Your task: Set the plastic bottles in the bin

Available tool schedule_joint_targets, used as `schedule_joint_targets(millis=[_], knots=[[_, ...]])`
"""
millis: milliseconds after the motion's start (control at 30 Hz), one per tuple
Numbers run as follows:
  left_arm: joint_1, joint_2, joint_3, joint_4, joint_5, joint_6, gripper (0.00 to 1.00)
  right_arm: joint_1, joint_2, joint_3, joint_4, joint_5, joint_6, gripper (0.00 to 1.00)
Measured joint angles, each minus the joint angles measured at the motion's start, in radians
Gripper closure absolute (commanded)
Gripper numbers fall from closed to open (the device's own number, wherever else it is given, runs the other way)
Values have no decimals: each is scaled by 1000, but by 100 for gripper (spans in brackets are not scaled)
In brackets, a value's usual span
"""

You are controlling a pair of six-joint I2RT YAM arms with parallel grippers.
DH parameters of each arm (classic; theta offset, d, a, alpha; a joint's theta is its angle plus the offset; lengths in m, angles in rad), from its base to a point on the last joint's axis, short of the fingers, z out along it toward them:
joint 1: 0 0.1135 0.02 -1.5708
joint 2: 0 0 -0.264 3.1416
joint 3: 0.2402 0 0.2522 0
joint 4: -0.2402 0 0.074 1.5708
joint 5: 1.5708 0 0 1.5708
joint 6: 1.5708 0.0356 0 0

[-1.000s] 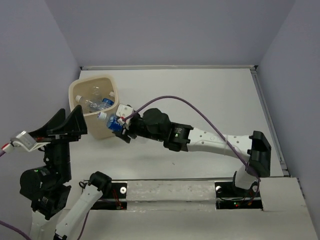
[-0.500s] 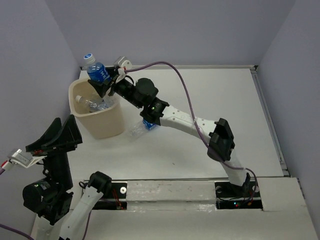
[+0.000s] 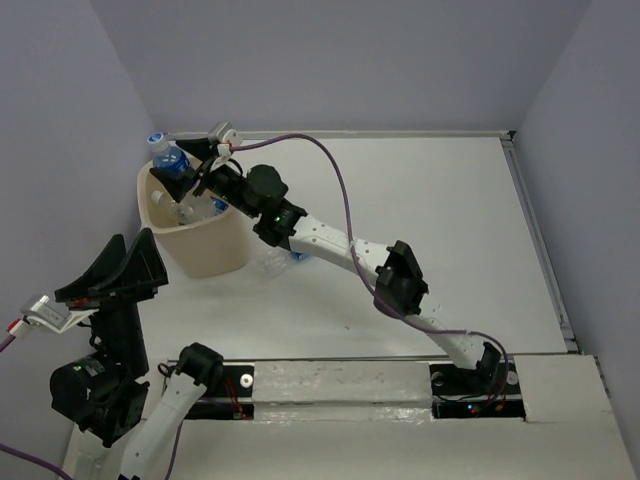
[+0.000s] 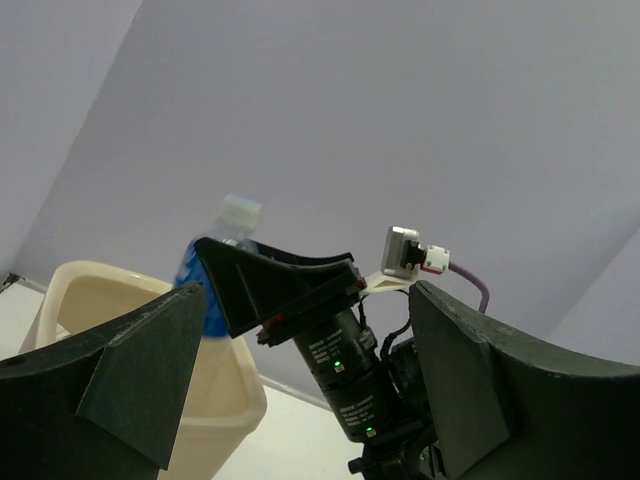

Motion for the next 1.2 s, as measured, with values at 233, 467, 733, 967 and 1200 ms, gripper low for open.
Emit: schedule_joint_targets(millis=[233, 467, 733, 967, 1200], knots=[[0, 0, -1, 6, -13, 26, 8, -2, -84, -210, -8, -24, 8, 9], [1, 58, 5, 9, 18, 43, 8, -2, -402, -629, 63, -28, 2, 25], [2, 275, 55, -34, 217, 13, 8, -2, -851, -1077, 193, 16, -39, 45], [-11, 577, 129, -119, 467, 21, 12, -9, -1166, -1482, 126, 161, -29, 65], [-256, 900, 202, -233, 437, 125, 6, -94, -1529, -1791, -54, 358, 165, 41]])
